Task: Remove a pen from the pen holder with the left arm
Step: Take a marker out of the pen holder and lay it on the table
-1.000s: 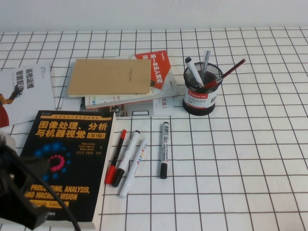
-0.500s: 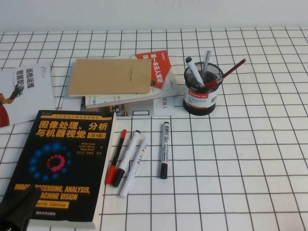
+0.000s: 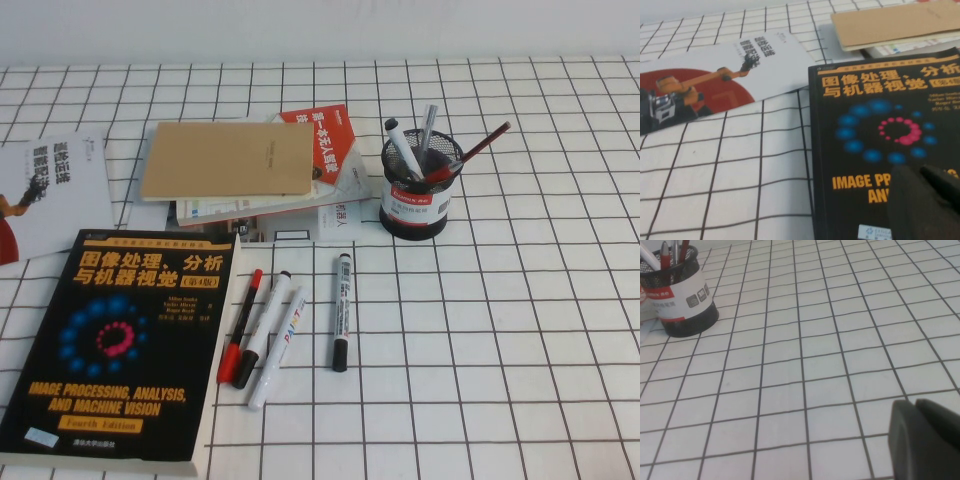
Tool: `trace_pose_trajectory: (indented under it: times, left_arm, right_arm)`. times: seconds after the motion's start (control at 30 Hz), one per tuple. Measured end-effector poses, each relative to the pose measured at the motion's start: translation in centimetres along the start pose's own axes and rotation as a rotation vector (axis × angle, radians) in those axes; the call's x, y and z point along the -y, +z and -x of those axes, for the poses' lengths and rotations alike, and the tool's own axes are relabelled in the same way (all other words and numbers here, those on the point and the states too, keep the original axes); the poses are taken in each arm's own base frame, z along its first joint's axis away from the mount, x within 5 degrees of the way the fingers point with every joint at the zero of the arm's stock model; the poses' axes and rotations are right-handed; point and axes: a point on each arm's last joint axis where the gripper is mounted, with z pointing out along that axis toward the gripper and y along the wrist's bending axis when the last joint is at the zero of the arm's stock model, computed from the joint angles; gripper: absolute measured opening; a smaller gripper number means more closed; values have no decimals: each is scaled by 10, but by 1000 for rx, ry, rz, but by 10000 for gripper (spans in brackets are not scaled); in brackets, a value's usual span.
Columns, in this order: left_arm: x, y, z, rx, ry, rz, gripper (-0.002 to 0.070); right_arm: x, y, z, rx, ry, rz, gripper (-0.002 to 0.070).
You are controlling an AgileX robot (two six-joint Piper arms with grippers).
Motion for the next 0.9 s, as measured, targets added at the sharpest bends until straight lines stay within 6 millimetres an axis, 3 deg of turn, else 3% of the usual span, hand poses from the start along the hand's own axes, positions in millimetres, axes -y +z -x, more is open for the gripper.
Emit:
trace_pose_trajectory:
  times: [0.37, 0.9]
  left_arm:
    - [-2, -7, -11, -64, 43, 33, 0]
    - [-2, -7, -10, -62, 74, 37, 0]
  right_arm:
    - [0, 0, 0, 0, 0, 0, -16]
    - [0, 0, 0, 0, 0, 0, -16]
